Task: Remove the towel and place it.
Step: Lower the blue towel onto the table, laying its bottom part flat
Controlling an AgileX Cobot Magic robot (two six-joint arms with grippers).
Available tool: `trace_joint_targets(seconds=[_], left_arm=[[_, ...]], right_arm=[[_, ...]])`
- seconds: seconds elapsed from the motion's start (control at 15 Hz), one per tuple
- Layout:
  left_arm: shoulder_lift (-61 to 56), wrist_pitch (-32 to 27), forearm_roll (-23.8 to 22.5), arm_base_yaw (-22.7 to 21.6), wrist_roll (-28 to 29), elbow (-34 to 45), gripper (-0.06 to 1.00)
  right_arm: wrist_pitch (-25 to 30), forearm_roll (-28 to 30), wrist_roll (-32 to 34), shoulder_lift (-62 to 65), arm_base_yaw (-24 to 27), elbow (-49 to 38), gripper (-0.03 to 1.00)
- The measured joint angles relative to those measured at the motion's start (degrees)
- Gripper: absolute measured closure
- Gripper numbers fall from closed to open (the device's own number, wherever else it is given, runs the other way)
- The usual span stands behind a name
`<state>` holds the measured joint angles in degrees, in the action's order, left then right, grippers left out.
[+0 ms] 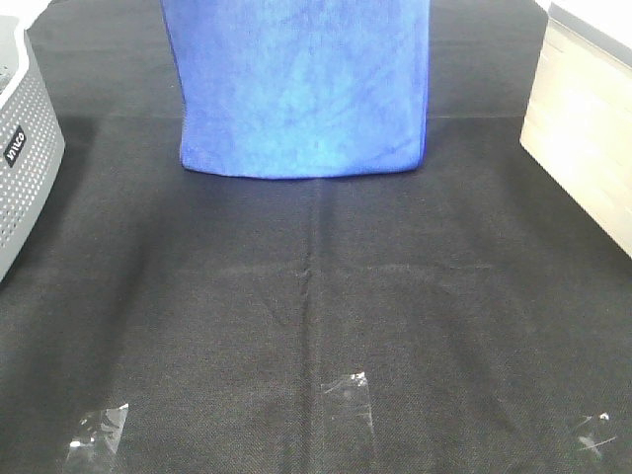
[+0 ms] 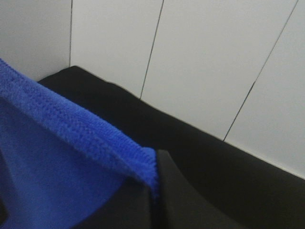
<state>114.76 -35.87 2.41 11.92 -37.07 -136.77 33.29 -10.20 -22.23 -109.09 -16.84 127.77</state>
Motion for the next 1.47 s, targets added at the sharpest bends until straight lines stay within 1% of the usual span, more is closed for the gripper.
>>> trace_joint_targets(seconds=[0.13,0.2,0.27,0.33,0.4,0.47,0.53,0.6,0.67,0.73,0.8,0.87,0.93,1.0,1.27,1.33,1.4,1.47], left_arm=[[-3.27,-13.24,1.78,0.00,0.00,0.00,0.94],[-4.93,-22.40,2.58,0.00,0.80,0.00,0.94],[-5.33,-27.27,3.09,0.00,1.83,0.00,0.94],[-5.39,-31.28,3.55,0.00,3.04,0.00,0.94],[-5.39,-33.00,3.78,0.00,5.56,0.29,0.94],[-5.44,-33.46,3.78,0.00,9.80,0.80,0.94],[-5.73,-33.52,3.90,0.00,13.29,1.55,0.94],[-6.13,-33.52,4.01,0.00,15.18,3.09,0.94],[-7.85,-33.52,4.01,0.00,16.27,7.45,0.94],[-7.85,-33.52,4.01,0.00,16.27,7.45,0.94],[-11.97,-33.52,4.35,0.00,18.45,15.53,0.94],[-14.38,-33.52,4.41,0.00,19.65,19.25,0.94],[-17.02,-33.58,4.41,0.00,20.17,23.09,0.94],[-17.02,-33.58,4.41,0.00,20.17,23.09,0.94],[-26.01,-33.52,5.79,0.23,20.97,36.50,0.94],[-31.17,-33.23,7.16,0.40,22.52,43.66,0.94],[-34.26,-33.17,7.91,0.40,23.49,47.61,0.94],[-34.26,-33.17,7.91,0.40,23.49,47.61,0.94]], right_arm=[[8.59,-2.12,0.86,2.18,0.00,0.00,0.96],[18.33,-4.18,2.64,3.90,0.00,0.00,0.96],[23.72,-4.98,3.67,4.64,0.00,0.00,0.96],[28.53,-5.79,4.47,5.04,0.00,0.00,0.96],[32.95,-6.53,5.04,5.27,0.00,0.00,0.96],[35.41,-6.99,5.39,5.33,0.00,0.00,0.96],[35.92,-7.10,6.47,5.33,0.00,-0.06,0.96],[36.27,-7.28,7.39,5.33,0.00,-0.57,0.96],[36.21,-7.51,8.88,5.73,0.00,-2.58,0.96],[36.21,-7.51,8.88,5.73,0.00,-2.58,0.96],[36.33,-9.00,9.63,7.62,0.00,-7.91,0.96],[36.33,-10.49,9.63,8.77,0.00,-10.60,0.96],[36.38,-12.09,9.63,10.14,0.00,-13.46,0.96],[36.38,-12.09,9.63,10.14,0.00,-13.46,0.96],[36.44,-14.55,9.74,15.70,-0.06,-24.24,0.96],[36.38,-15.70,10.20,20.00,-0.11,-30.14,0.96],[36.33,-16.27,10.37,22.23,-0.11,-33.52,0.96],[36.33,-16.27,10.37,22.23,-0.11,-33.52,0.96]])
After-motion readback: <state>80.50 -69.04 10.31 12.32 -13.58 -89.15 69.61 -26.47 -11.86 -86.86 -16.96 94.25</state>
